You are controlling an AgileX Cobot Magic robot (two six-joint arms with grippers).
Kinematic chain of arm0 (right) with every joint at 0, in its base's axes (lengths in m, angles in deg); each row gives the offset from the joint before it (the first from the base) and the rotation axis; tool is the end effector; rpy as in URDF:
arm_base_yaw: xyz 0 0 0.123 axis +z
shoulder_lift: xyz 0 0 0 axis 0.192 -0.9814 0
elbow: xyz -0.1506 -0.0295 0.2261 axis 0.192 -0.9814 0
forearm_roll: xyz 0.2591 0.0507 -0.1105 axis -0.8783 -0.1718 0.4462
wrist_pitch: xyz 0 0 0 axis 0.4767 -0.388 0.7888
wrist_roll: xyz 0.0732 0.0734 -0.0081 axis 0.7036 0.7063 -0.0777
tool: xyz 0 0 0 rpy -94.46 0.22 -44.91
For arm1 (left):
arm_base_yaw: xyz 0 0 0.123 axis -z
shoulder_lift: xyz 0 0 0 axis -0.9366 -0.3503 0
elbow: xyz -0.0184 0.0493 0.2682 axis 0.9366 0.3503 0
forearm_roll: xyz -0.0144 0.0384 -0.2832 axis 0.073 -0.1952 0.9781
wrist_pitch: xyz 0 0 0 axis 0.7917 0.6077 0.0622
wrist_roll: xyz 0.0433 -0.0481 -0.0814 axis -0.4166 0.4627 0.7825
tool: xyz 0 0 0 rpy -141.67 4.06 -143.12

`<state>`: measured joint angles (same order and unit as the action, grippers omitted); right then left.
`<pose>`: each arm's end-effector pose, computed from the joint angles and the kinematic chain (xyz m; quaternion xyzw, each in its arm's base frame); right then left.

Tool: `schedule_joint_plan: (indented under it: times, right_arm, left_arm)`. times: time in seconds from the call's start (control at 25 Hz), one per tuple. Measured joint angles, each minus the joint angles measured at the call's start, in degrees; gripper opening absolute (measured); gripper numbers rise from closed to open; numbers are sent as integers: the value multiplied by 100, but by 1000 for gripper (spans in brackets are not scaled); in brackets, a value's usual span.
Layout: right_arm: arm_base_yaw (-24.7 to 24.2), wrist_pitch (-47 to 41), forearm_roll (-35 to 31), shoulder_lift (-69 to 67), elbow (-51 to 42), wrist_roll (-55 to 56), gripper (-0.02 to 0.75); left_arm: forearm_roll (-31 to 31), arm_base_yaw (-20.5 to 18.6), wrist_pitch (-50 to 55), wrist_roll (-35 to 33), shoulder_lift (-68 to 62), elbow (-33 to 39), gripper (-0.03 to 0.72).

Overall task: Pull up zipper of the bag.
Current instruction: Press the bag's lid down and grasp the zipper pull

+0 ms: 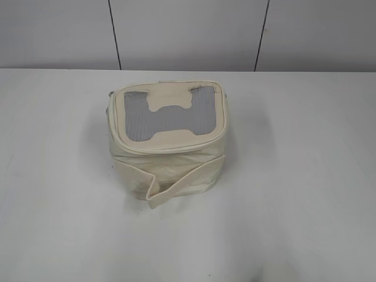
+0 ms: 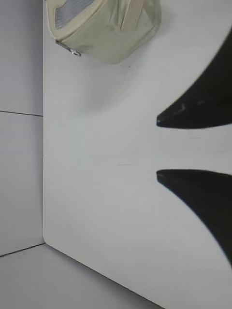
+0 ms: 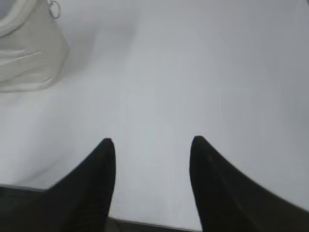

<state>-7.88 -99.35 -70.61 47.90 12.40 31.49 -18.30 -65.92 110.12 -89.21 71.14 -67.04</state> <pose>0.0479 0.0164 0.2901 -0.0704 0.8439 0.0637 0.5281 0.0435 -0.0012 0.3011 0.0258 0.8387 -0.0088 0.5438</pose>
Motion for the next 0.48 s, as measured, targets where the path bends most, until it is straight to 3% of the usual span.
schedule_joint_plan:
  times: [0.16,0.36,0.48]
  right_arm:
    - [0,323,-1312,-621,42,-846,399]
    - [0,1308,-3607,-2311,67,-3359,399]
    - [0,1489,-4571,-3883,269,-5024,399]
  left_arm:
    - [0,0,0,0,0,0,230]
    - [0,0,0,0,0,0,230]
    - [0,0,0,0,0,0,230]
